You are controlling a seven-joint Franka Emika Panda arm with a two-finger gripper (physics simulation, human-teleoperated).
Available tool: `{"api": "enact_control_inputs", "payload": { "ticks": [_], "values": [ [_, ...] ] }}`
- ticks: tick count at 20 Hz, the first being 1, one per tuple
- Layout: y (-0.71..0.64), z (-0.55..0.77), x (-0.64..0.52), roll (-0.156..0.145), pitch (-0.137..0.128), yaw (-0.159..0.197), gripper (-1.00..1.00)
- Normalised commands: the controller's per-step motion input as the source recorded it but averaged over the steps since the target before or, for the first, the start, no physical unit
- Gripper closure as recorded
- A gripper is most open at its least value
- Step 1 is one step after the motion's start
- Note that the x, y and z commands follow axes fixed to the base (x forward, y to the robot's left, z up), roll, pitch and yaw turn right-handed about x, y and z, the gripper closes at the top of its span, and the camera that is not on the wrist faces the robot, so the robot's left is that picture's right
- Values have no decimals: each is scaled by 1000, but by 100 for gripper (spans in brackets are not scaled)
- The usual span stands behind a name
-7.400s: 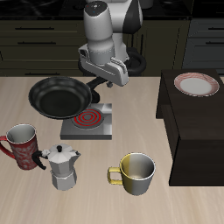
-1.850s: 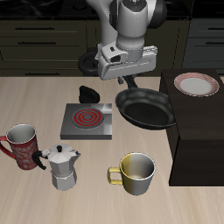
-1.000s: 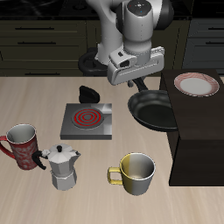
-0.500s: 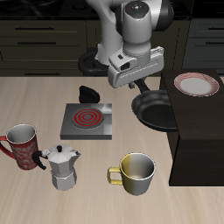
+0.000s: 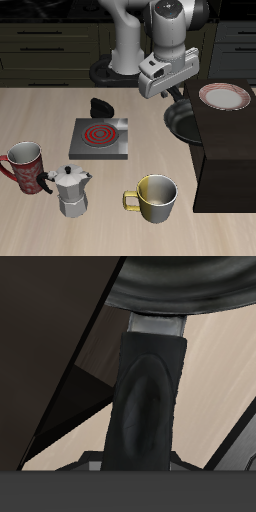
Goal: Place the frying pan on the top layer of the shelf
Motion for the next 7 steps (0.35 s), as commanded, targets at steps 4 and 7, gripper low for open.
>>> {"api": "enact_control_inputs", "payload": {
  "ticks": [4, 7],
  "values": [
    [486, -63, -99, 65, 9, 55, 100],
    [238, -39, -17, 31, 2, 24, 100]
  ]
}}
